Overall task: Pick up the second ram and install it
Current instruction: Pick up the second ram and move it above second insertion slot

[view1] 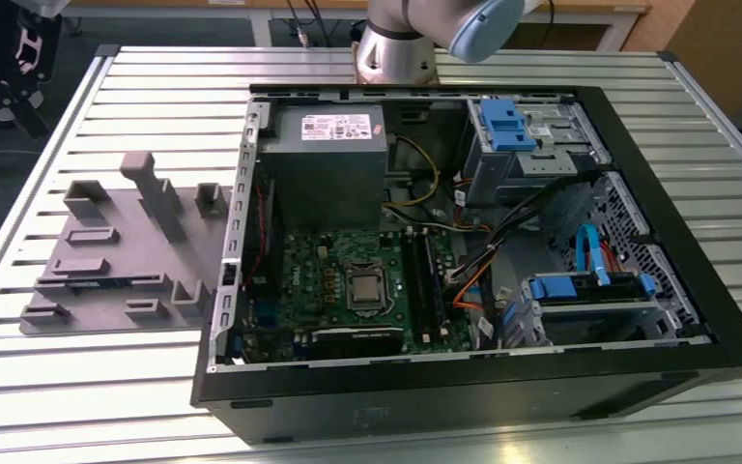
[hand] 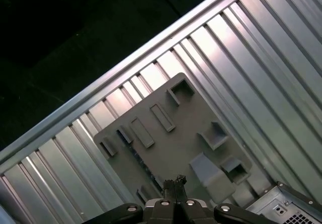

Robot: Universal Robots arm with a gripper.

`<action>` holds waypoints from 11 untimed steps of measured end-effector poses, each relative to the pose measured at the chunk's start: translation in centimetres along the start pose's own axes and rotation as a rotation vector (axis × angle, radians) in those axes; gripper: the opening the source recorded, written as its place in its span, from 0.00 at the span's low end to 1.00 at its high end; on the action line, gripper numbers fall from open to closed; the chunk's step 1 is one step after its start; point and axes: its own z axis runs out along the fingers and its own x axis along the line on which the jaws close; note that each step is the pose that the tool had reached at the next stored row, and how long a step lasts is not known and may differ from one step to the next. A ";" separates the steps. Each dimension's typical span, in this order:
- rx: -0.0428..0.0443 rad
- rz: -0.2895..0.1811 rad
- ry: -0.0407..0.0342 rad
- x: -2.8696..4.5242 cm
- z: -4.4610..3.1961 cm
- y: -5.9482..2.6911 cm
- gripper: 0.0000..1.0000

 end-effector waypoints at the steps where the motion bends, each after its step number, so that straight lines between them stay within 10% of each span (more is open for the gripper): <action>1: 0.0001 -0.004 0.0001 0.00 0.00 0.00 0.11; 11: 0.0005 -0.048 0.0020 0.00 0.00 0.00 0.11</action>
